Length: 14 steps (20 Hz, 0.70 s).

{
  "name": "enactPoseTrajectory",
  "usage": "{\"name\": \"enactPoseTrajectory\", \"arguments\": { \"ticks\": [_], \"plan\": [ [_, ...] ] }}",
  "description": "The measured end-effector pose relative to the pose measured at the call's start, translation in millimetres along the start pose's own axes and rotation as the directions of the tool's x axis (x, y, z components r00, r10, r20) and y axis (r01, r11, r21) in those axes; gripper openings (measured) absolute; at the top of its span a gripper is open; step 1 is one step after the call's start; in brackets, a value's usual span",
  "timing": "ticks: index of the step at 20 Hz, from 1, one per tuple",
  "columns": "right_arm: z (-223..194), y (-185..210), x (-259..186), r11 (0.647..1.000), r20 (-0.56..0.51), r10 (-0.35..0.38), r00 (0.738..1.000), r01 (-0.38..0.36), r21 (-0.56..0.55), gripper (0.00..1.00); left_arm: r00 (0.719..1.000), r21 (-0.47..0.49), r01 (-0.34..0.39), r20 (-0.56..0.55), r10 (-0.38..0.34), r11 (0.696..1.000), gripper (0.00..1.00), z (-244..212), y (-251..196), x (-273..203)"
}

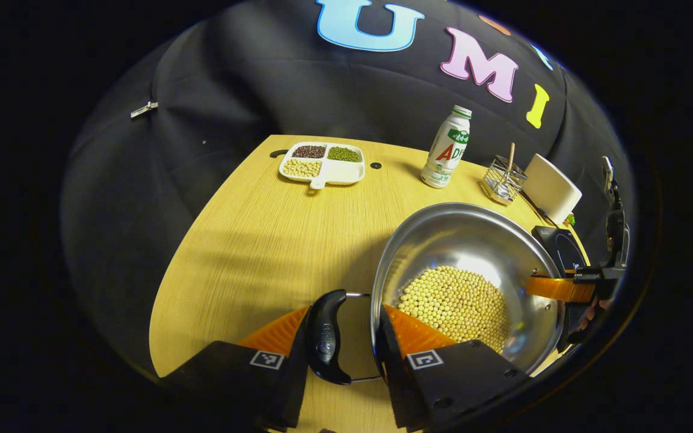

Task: First push the handle of the pot to place it horizontally, then grasp the pot with both hands and set it on the induction cooktop.

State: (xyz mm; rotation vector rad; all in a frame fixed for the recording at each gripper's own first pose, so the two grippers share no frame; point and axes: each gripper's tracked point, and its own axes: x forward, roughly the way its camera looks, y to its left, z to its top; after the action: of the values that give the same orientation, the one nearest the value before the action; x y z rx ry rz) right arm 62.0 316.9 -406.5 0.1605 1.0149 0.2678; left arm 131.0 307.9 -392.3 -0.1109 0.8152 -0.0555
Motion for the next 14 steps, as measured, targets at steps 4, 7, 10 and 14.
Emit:
{"name": "enactPoseTrajectory", "arguments": {
  "ticks": [4, 7, 10, 14],
  "plan": [
    [13.6, 1.2, -12.9, 0.999, 0.070, -0.001, 0.998, 0.004, -0.040, 0.53, 1.000, -0.052, -0.004, 0.010, 0.004, 0.999, 0.57, -4.3, -4.7, -14.7],
    [19.4, 3.4, -31.6, 1.000, 0.085, 0.011, 0.996, -0.009, -0.030, 0.53, 0.999, -0.038, -0.020, 0.030, 0.021, 0.999, 0.57, 3.8, -9.6, -37.1],
    [23.0, -1.3, -55.8, 1.000, 0.082, 0.019, 0.996, -0.018, -0.013, 0.53, 0.999, -0.008, -0.027, 0.040, 0.027, 1.000, 0.57, 12.6, -23.2, -60.3],
    [24.9, -22.4, -90.1, 1.000, 0.073, 0.006, 0.997, -0.006, 0.000, 0.53, 0.999, 0.007, -0.012, 0.034, 0.012, 1.000, 0.57, 17.1, -52.6, -84.6]
  ]
}}
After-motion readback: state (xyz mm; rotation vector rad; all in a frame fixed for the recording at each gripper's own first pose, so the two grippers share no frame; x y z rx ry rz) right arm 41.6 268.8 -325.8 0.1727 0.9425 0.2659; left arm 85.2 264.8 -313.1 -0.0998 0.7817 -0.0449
